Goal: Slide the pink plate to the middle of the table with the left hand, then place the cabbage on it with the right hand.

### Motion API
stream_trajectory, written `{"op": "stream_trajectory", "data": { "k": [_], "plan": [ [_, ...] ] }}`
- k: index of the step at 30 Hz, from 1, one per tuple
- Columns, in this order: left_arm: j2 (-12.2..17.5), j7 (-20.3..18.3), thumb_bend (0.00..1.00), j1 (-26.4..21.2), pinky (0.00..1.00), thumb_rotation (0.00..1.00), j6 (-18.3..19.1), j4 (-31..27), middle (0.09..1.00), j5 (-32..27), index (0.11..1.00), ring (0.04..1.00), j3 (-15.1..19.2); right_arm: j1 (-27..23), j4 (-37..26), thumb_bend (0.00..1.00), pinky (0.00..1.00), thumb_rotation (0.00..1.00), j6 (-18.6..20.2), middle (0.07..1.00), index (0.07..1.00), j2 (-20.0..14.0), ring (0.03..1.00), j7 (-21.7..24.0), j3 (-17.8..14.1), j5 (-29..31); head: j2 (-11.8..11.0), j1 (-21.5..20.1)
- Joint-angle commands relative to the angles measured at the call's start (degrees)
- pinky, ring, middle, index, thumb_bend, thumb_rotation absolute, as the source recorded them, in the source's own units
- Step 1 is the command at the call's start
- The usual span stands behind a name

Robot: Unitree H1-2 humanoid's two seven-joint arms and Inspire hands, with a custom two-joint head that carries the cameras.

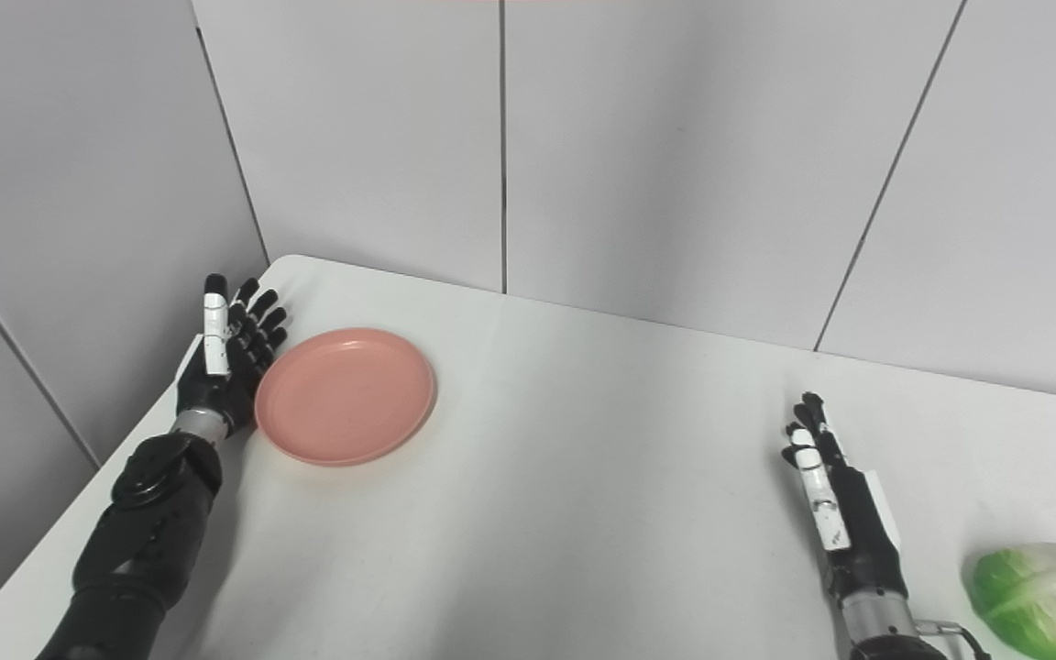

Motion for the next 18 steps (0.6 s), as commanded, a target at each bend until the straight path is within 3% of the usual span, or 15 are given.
{"op": "stream_trajectory", "data": {
  "k": [1,9,18],
  "plan": [
    [-2.3,-2.1,0.91,0.1,1.0,1.0,4.0,-1.1,0.99,0.9,0.994,0.982,-2.9,0.3,-0.5,0.22,0.94,1.0,1.7,0.965,0.978,-0.1,0.941,0.0,0.1,-0.3,0.1,-0.2],
    [-3.7,-1.3,0.91,0.8,0.98,1.0,5.9,-4.7,0.982,2.2,0.98,0.974,-5.7,0.4,-0.9,0.2,0.95,1.0,2.2,0.97,0.986,0.2,0.947,-0.3,0.1,-0.1,0.3,-0.9],
    [-6.4,-0.2,0.89,1.8,0.96,1.0,11.7,-11.8,0.971,3.3,0.971,0.969,-8.2,0.2,-0.2,0.22,0.94,1.0,1.8,0.963,0.974,0.6,0.94,-0.4,0.1,0.3,0.3,-2.0]
  ]
}}
